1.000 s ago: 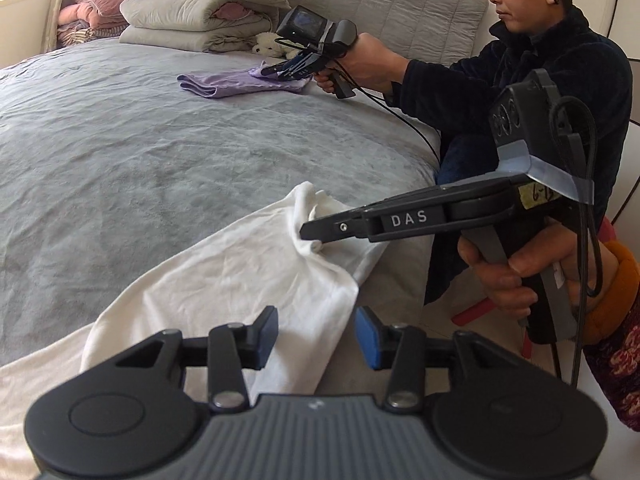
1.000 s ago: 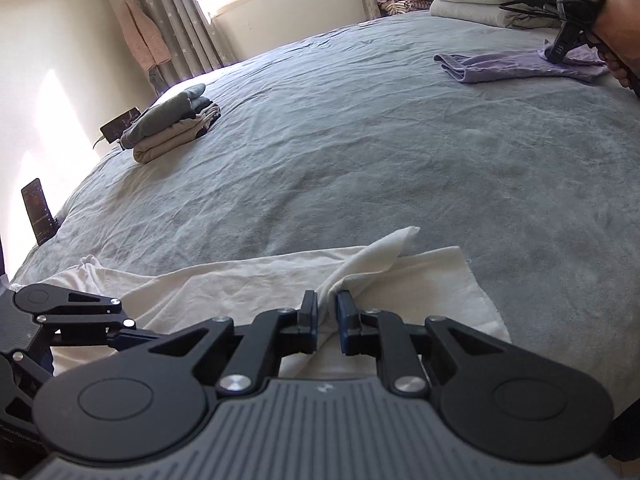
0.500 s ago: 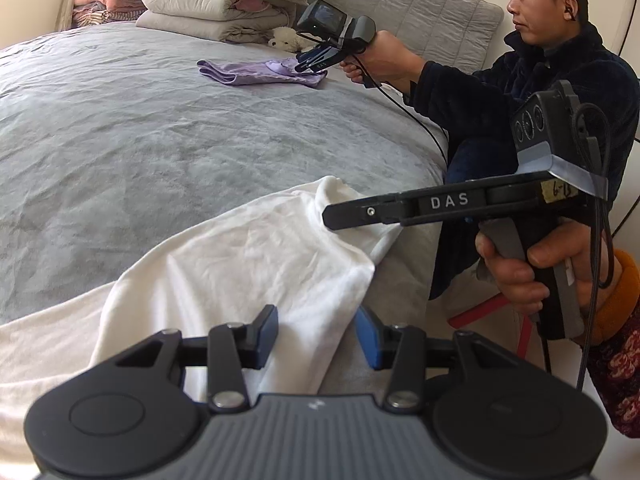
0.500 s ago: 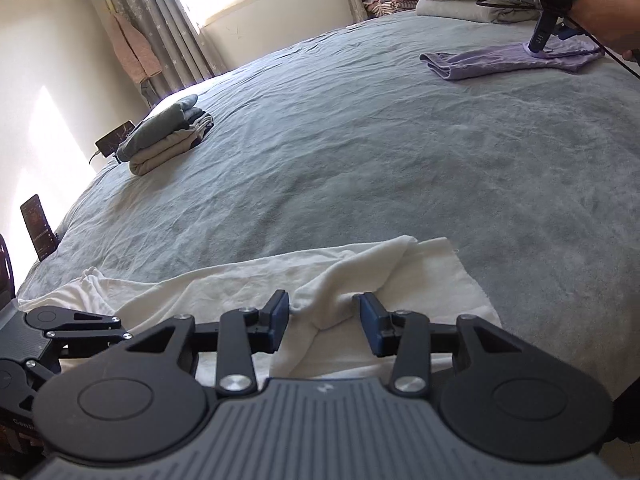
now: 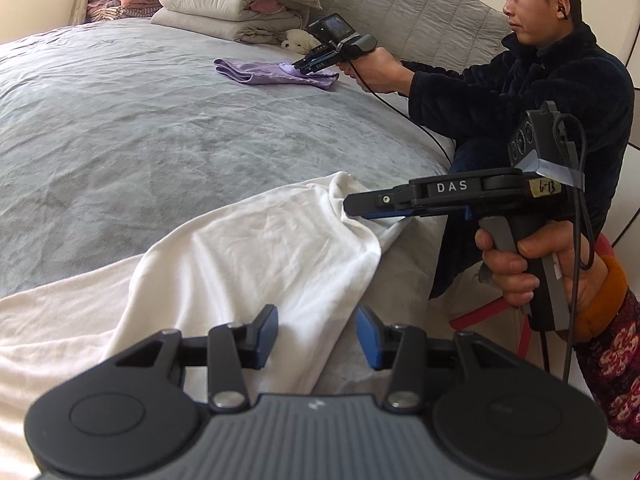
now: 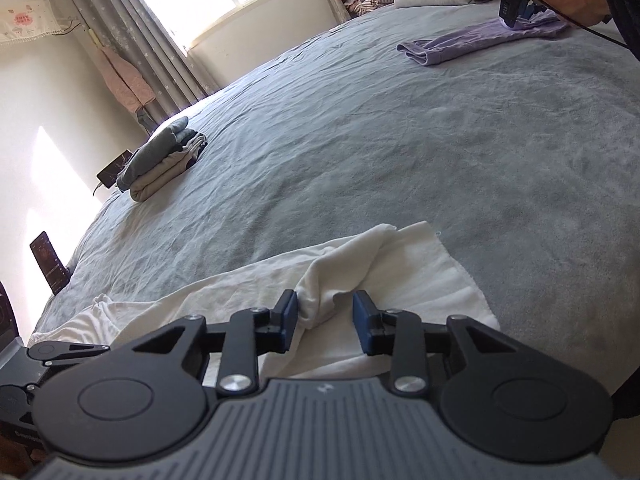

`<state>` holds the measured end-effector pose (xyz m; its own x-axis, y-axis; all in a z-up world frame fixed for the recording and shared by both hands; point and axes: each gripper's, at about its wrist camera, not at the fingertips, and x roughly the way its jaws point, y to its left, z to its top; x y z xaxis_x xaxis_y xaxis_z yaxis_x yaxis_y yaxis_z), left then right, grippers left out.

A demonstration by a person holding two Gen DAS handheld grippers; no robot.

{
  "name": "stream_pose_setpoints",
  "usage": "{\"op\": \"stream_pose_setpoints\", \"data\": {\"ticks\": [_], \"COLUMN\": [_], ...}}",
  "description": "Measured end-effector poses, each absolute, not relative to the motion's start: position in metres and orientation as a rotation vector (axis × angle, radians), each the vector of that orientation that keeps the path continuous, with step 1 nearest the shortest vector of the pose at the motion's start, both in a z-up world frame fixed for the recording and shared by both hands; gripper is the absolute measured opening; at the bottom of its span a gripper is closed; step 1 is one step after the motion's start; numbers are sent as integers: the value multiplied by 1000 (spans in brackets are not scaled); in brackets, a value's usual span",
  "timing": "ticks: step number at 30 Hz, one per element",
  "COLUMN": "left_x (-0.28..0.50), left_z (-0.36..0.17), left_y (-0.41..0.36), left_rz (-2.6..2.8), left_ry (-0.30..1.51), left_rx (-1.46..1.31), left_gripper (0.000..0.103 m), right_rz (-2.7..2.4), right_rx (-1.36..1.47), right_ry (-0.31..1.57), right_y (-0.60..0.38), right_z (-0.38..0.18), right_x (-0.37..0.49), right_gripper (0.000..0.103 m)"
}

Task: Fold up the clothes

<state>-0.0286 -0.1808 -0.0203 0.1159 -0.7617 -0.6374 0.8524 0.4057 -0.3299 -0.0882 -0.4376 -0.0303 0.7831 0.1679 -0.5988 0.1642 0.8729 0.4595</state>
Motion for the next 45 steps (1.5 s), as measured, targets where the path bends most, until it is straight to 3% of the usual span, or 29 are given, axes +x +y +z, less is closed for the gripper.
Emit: {"op": "stream_pose_setpoints", "data": {"ticks": [1, 3, 9, 18, 20, 21, 29, 34, 45], "left_x": [-29, -30, -34, -48, -50, -51, -56, -59, -17], "left_z": [-20, -20, -14, -7, -6, -5, -1, 1, 10], "left_y": [-181, -180, -166, -114, -95, -86, -22, 4, 28], "left_rz": [-1185, -1181, -1167, -1106, -1066, -1045, -883, -834, -727], "left_ry": [844, 843, 835, 827, 824, 823, 805, 796, 764], "left_rx": [129, 130, 151, 182, 183, 184, 210, 211, 159], "left_gripper": [45, 45, 45, 45, 45, 45, 45, 46, 46], "right_rz": [9, 10, -99, -199, -175, -159, 5, 127, 343], "right_rx": [510, 474, 307, 162, 177, 183, 125, 48, -18], "right_ry": [686, 692, 654, 807, 784, 777, 769, 778, 757], "right_y": [-435, -430, -430, -431, -428, -425, -379, -338, -270], "right_z": [-30, -27, 2, -15, -12, -9, 9, 14, 22], "right_x": [-86, -84, -95, -97, -103, -104, -97, -90, -46], "right_gripper": [15, 8, 6, 5, 8, 15, 16, 34, 34]}}
